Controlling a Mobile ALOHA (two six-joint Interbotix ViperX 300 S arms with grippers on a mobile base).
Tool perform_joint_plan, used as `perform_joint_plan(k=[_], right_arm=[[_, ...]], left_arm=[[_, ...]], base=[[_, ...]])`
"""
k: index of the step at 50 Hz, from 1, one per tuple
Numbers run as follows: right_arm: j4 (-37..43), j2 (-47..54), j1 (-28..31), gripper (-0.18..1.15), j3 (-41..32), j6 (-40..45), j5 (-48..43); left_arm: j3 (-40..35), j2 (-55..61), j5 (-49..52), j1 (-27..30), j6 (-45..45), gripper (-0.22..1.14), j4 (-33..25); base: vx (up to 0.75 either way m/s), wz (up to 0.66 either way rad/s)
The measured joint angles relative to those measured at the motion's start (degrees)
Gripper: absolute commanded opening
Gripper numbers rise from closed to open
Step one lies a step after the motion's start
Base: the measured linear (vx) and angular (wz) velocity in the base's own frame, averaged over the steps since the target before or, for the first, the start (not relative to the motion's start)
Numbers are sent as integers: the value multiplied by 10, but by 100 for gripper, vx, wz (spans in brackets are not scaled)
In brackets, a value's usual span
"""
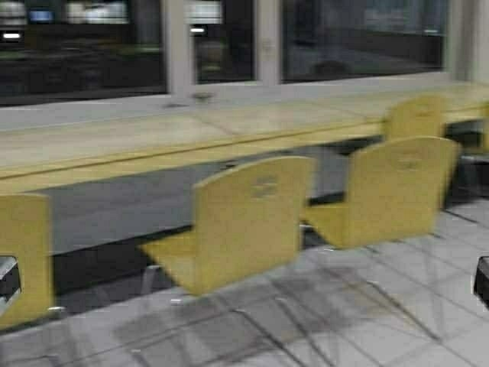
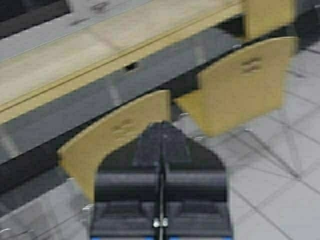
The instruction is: Push the chairs under the table
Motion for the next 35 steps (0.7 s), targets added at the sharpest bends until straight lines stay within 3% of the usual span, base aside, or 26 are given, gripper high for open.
perform_joint_plan(k=[35], right_arm=[[0,-1,0,4,11,3,8]], left_arm=[[2,16,0,0,-81,3,-3]], base=[[13,53]])
